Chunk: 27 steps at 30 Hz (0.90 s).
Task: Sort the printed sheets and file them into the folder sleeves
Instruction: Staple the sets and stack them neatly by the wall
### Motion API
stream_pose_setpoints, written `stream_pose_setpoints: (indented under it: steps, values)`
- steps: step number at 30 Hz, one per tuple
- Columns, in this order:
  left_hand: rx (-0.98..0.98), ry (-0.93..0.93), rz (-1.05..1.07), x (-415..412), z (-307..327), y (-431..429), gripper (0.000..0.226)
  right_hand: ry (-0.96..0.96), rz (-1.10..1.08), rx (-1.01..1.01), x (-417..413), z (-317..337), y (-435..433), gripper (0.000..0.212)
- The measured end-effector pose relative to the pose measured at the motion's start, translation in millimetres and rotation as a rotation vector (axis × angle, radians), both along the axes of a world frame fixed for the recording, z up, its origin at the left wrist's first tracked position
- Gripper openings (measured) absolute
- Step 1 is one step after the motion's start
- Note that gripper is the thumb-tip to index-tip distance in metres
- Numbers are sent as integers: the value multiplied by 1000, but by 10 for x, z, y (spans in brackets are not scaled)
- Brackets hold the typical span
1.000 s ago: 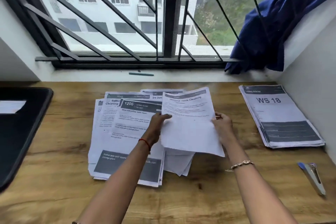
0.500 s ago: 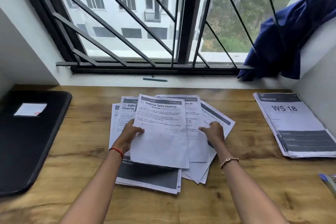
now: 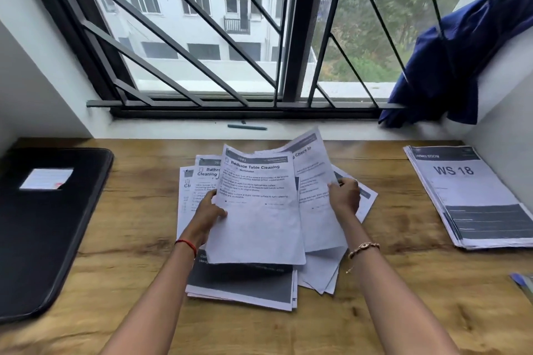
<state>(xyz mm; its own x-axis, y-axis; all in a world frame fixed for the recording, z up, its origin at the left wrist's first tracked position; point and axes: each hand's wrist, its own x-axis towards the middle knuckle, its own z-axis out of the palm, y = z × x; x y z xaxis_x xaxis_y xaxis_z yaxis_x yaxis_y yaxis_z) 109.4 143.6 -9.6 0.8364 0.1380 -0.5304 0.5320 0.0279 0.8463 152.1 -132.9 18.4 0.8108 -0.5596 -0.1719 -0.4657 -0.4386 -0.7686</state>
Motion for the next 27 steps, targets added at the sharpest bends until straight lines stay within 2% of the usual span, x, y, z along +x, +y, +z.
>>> stream_pose_setpoints:
  steps: [4, 6, 8, 10, 12, 14, 16, 19, 21, 24, 25, 27]
  values:
    - [8, 0, 26, 7, -2, -12, 55, -172, -111, -187, 71, 432, -41, 18]
    - [6, -1, 28, 10, 9, -24, 55, -305, -184, -292, 101, 647, -62, 20]
    - [-6, -9, 31, 26, -5, -30, 52, -461, -242, -315, 136, 853, -70, 20]
    - [-15, -8, 40, 23, -5, -38, 47, -626, -279, -249, 187, 1026, -67, 20]
    - [-27, -13, 56, 19, -25, -34, 38, -787, -288, -83, 245, 1136, -76, 20]
    - [-68, -16, 75, 3, -26, -35, 28, -843, -295, 102, 309, 1145, -109, 19]
    - [-85, -21, 86, -10, -15, -44, 26, -755, -299, 247, 349, 1051, -120, 12]
    - [-170, -43, 105, 6, -39, -27, 43, -540, -184, 369, 285, 706, -2, 5]
    - [-244, -48, 95, 25, -86, -5, 58, -418, -102, 367, 167, 418, 130, 4]
    - [-211, -50, 74, -4, -58, -11, 68, -243, 4, 308, -30, 52, 329, 10]
    - [-172, -55, 66, 1, -74, -7, 70, -196, 42, 290, -97, -25, 386, 11]
    - [-127, -61, 78, -14, -7, -35, 56, -123, 109, 249, -197, -119, 471, 12]
